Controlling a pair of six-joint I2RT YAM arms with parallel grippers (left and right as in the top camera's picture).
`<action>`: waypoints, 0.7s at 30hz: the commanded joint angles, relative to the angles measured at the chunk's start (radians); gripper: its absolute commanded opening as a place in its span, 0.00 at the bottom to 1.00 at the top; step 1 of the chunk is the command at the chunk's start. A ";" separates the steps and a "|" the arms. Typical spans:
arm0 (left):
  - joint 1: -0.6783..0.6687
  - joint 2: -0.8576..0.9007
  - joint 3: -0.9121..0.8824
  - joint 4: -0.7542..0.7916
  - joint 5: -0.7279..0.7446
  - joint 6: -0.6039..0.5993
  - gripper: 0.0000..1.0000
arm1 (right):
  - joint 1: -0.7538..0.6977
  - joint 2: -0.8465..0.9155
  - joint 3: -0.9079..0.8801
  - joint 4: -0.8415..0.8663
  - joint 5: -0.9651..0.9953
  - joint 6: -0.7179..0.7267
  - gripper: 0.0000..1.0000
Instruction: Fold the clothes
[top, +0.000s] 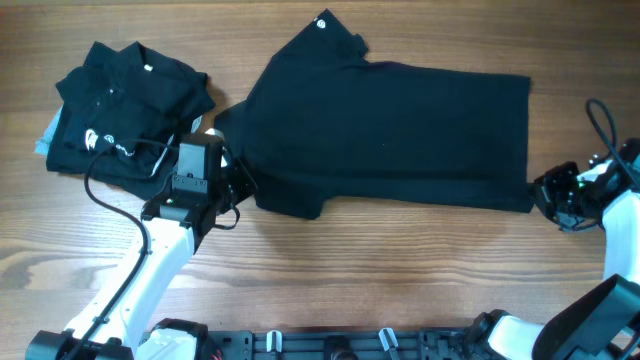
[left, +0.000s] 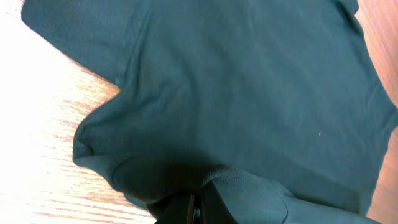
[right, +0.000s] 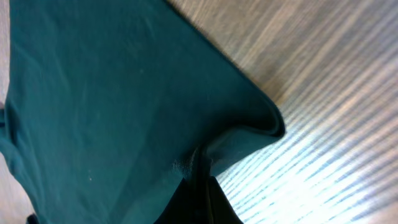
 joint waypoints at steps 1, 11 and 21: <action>-0.002 -0.005 0.012 0.032 -0.070 0.017 0.04 | 0.035 0.048 0.021 0.035 0.035 0.045 0.04; -0.002 0.058 0.012 0.196 -0.074 0.043 0.04 | 0.043 0.098 0.021 0.139 0.103 0.153 0.04; -0.002 0.152 0.012 0.307 -0.073 0.042 0.04 | 0.043 0.098 0.021 0.166 0.104 0.153 0.09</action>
